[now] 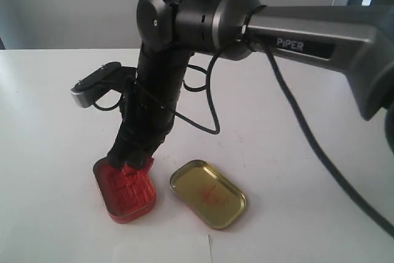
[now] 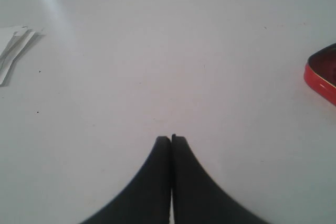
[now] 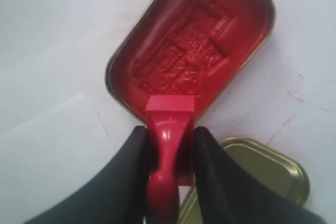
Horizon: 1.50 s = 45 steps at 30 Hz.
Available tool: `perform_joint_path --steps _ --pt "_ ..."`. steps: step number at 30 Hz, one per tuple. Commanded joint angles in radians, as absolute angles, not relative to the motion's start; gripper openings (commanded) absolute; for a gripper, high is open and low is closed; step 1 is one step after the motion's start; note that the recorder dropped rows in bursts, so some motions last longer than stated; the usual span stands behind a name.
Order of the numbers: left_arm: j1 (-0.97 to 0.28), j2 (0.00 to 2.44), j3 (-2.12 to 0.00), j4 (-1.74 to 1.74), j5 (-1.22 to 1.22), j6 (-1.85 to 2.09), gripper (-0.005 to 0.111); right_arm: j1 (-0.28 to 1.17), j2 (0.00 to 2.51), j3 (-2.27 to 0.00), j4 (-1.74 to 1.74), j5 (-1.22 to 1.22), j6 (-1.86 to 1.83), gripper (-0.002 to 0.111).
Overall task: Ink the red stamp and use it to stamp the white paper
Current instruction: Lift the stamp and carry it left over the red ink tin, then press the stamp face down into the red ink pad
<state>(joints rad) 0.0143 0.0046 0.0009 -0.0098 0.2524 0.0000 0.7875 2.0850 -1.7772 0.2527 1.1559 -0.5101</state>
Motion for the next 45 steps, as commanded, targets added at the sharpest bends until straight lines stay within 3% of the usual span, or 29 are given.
perform_joint_path --steps 1,19,45 --pt "0.010 0.000 0.000 -0.022 0.254 0.000 0.000 0.809 2.118 -1.825 0.254 1.176 -0.596 0.000" --pt "0.010 0.000 0.000 -0.022 0.254 0.000 0.000 0.862 2.197 -1.873 0.196 1.186 -0.914 0.000" --pt "0.010 0.000 0.000 -0.022 0.254 0.000 0.000 0.868 2.280 -1.873 0.145 1.161 -0.965 0.000"
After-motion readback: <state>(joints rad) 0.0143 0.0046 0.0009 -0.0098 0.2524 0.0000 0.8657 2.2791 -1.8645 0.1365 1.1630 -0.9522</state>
